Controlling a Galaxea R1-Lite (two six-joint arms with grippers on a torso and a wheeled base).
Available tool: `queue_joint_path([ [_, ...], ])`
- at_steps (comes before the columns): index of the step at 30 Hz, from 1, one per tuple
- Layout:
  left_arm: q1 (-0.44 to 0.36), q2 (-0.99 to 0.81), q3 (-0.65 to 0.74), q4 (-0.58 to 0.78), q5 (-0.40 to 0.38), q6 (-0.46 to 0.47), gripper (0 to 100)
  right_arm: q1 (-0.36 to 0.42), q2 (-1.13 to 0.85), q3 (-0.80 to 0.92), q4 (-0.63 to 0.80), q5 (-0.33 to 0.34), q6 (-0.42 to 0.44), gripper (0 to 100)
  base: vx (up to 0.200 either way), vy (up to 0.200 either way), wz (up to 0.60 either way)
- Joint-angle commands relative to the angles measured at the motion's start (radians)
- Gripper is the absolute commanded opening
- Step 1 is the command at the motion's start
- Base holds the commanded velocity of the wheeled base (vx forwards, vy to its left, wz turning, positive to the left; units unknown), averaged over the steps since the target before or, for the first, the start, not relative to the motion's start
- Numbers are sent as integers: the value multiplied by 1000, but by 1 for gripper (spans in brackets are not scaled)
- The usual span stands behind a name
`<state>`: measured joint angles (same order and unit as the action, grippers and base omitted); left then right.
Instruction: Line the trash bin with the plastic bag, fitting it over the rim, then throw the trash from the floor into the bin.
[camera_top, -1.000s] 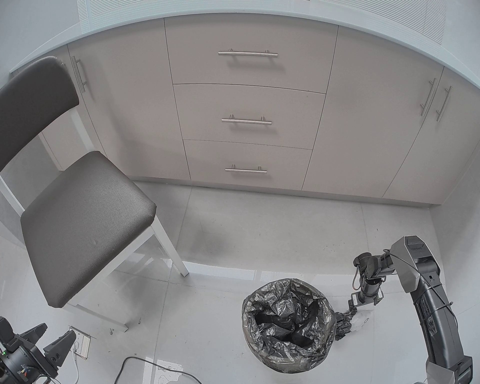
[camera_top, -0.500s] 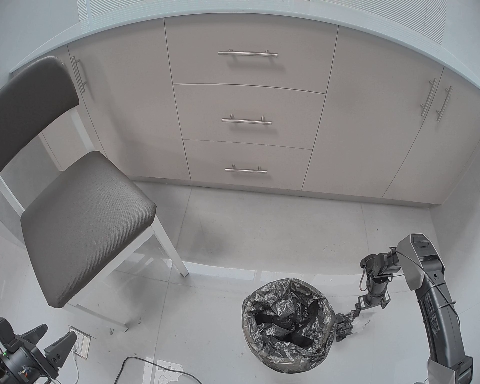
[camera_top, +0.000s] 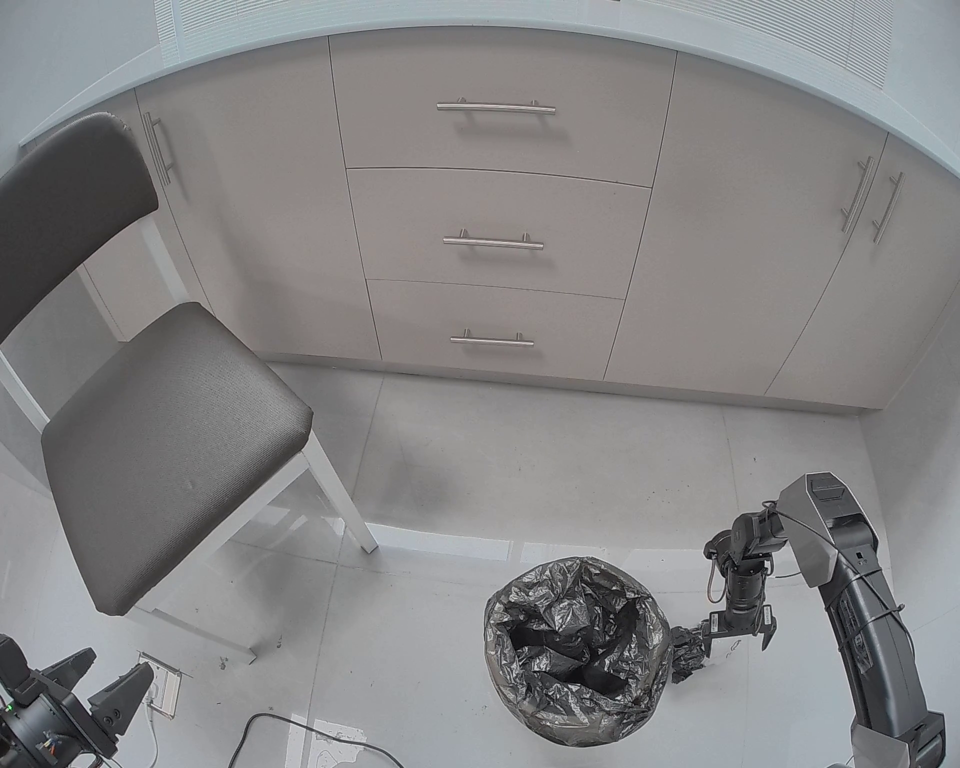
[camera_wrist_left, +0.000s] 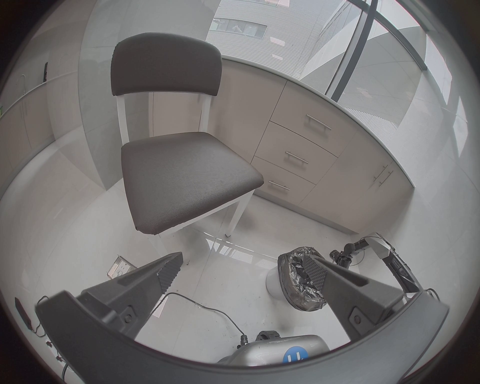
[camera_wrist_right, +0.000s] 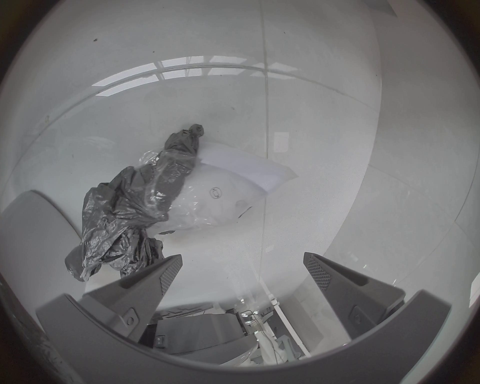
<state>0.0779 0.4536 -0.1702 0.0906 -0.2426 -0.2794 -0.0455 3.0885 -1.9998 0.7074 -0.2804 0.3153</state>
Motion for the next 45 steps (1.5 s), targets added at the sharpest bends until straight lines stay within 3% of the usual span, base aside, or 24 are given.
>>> queue_joint_path([
  [1, 0, 4, 0, 0, 0, 0, 100, 3, 11, 0, 0, 58, 4, 100, 0, 0, 0],
  [4, 0, 4, 1, 0, 0, 0, 100, -4, 11, 0, -9, 133, -105, 100, 0, 0, 0],
  [7, 0, 5, 1, 0, 0, 0, 100, -8, 11, 0, -83, 149, -302, 100, 0, 0, 0],
  [8, 0, 5, 3, 0, 0, 0, 100, -10, 11, 0, -144, 152, -452, 100, 0, 0, 0],
  [10, 0, 5, 3, 0, 0, 0, 100, -8, 6, 0, -155, 152, -568, 100, 0, 0, 0],
  [13, 0, 5, 3, 1, 0, 0, 100, 6, -21, 0, -117, 142, -650, 100, 0, 0, 0],
  [23, -7, 4, 3, 1, 0, -1, 100, 46, -25, 0, -98, 150, -708, 100, 0, 0, 0],
  [30, -7, 4, 8, 0, 0, -1, 100, 67, -25, 0, -109, 152, -694, 100, 0, 0, 0],
  [37, -10, 4, 9, 0, 0, 0, 100, 98, -82, 0, 86, 179, -579, 100, 0, 0, 0],
  [38, -10, 5, 11, 0, 0, 0, 100, 104, -96, 0, 165, 214, -535, 100, 0, 0, 0],
  [45, -10, 5, 11, 0, 0, 0, 100, 136, -74, 0, 228, 224, -404, 100, 0, 0, 0],
])
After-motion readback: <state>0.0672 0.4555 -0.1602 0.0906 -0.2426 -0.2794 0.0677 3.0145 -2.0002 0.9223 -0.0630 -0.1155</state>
